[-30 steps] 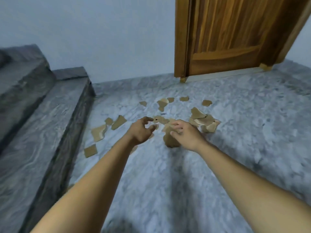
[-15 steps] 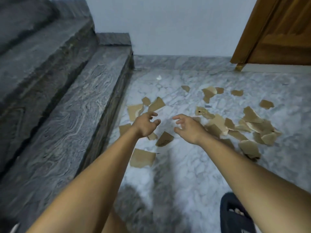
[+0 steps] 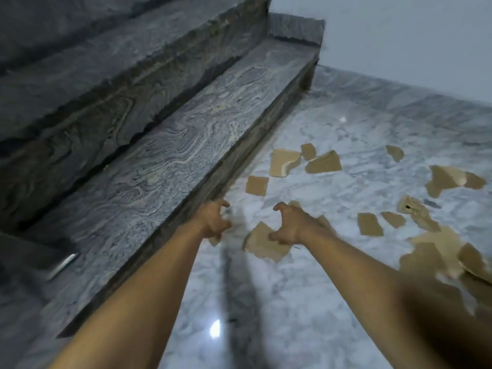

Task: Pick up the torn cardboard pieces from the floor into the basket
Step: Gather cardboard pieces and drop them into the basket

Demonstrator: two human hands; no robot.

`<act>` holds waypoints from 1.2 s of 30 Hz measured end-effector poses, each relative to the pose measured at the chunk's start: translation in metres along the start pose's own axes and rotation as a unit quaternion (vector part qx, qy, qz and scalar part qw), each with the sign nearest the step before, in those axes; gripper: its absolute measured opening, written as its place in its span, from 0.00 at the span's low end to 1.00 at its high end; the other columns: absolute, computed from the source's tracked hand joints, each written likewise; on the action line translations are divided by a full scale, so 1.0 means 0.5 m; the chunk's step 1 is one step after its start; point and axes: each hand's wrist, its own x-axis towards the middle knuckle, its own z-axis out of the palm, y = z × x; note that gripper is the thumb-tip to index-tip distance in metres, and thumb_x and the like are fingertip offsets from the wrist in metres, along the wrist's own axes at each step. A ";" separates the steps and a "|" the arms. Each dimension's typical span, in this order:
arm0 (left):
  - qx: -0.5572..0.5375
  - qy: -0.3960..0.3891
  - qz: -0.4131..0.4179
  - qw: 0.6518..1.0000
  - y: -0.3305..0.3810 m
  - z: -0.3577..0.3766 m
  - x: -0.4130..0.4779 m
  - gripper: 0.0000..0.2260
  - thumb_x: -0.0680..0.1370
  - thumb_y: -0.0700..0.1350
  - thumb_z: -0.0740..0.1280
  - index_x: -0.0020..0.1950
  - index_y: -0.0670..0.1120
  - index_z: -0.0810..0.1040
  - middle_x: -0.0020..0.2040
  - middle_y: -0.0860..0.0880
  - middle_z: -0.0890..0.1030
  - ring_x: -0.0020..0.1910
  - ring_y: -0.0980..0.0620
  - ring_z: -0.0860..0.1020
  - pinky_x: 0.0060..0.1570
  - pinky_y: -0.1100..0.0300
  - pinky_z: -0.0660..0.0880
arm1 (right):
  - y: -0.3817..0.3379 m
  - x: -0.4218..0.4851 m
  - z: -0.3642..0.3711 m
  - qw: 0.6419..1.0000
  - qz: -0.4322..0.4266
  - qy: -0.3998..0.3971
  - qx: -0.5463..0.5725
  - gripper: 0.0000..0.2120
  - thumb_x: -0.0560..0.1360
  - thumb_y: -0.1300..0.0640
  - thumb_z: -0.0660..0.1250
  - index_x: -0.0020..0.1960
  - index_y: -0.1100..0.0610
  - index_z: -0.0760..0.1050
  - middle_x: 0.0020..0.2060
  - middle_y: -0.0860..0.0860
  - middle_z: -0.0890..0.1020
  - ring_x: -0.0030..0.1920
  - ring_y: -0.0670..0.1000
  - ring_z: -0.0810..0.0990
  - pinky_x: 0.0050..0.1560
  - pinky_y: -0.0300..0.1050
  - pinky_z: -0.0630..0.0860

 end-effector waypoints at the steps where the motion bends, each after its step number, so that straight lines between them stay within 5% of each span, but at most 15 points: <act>1: -0.008 -0.006 -0.017 1.000 -0.032 0.018 0.011 0.28 0.72 0.43 0.72 0.71 0.48 0.71 0.67 0.42 0.74 0.57 0.43 0.80 0.50 0.56 0.79 | -0.002 0.023 0.029 1.000 0.006 -0.004 -0.013 0.44 0.67 0.39 0.76 0.76 0.48 0.59 0.70 0.53 0.71 0.63 0.57 0.77 0.58 0.54 0.79; 4: -0.011 0.013 -0.053 0.998 -0.109 0.073 0.049 0.21 0.72 0.41 0.72 0.65 0.47 0.75 0.65 0.41 0.76 0.60 0.43 0.78 0.52 0.61 0.75 | -0.005 0.073 0.107 0.999 0.028 0.013 -0.045 0.44 0.69 0.37 0.74 0.76 0.49 0.56 0.71 0.54 0.67 0.70 0.60 0.69 0.59 0.56 0.76; 8: -0.045 0.105 -0.126 0.985 -0.137 0.145 0.089 0.11 0.74 0.53 0.73 0.47 0.49 0.75 0.58 0.41 0.79 0.64 0.42 0.73 0.63 0.54 0.71 | 0.003 0.110 0.195 0.995 0.065 0.043 -0.065 0.45 0.67 0.37 0.75 0.74 0.51 0.56 0.69 0.57 0.66 0.70 0.62 0.66 0.62 0.59 0.72; 13: -0.094 0.197 -0.187 0.958 -0.138 0.198 0.129 0.18 0.75 0.44 0.71 0.62 0.41 0.73 0.61 0.36 0.77 0.60 0.36 0.76 0.58 0.50 0.73 | 0.012 0.131 0.220 0.995 0.099 0.030 -0.001 0.43 0.67 0.38 0.77 0.72 0.55 0.61 0.68 0.57 0.65 0.70 0.60 0.65 0.66 0.56 0.68; 17: -0.106 0.170 -0.214 0.956 -0.140 0.205 0.146 0.12 0.75 0.44 0.69 0.57 0.43 0.79 0.59 0.38 0.80 0.60 0.38 0.78 0.58 0.50 0.76 | 0.009 0.122 0.234 0.998 0.068 -0.017 -0.003 0.45 0.70 0.42 0.76 0.76 0.58 0.56 0.73 0.57 0.60 0.74 0.59 0.63 0.69 0.55 0.68; 20: -0.090 0.185 -0.197 0.959 -0.140 0.205 0.155 0.10 0.67 0.44 0.68 0.47 0.48 0.77 0.54 0.40 0.82 0.53 0.36 0.79 0.50 0.45 0.79 | 0.048 0.096 0.200 0.997 0.013 -0.056 -0.048 0.43 0.70 0.43 0.76 0.75 0.57 0.58 0.72 0.55 0.64 0.72 0.59 0.65 0.67 0.56 0.69; 23: 0.013 0.160 -0.187 0.969 -0.123 0.180 0.150 0.08 0.79 0.46 0.65 0.50 0.43 0.81 0.52 0.38 0.81 0.51 0.36 0.80 0.48 0.52 0.76 | 0.126 0.078 0.106 0.996 -0.009 -0.035 -0.083 0.41 0.68 0.40 0.75 0.72 0.55 0.61 0.68 0.54 0.68 0.69 0.59 0.68 0.62 0.53 0.70; 29: 0.104 0.122 -0.158 0.974 -0.050 0.167 0.154 0.13 0.80 0.49 0.63 0.47 0.41 0.81 0.44 0.37 0.82 0.43 0.38 0.80 0.45 0.49 0.81 | 0.271 0.086 -0.026 0.988 -0.013 -0.023 -0.150 0.34 0.70 0.44 0.74 0.67 0.56 0.63 0.65 0.54 0.65 0.67 0.59 0.65 0.60 0.55 0.70; 36: -0.015 0.041 0.000 0.999 0.151 0.129 0.148 0.14 0.77 0.52 0.68 0.44 0.42 0.71 0.43 0.40 0.80 0.42 0.39 0.80 0.37 0.49 0.77 | 0.279 0.061 -0.066 0.985 -0.044 -0.059 -0.158 0.32 0.70 0.46 0.74 0.66 0.56 0.63 0.64 0.53 0.65 0.67 0.59 0.66 0.58 0.56 0.68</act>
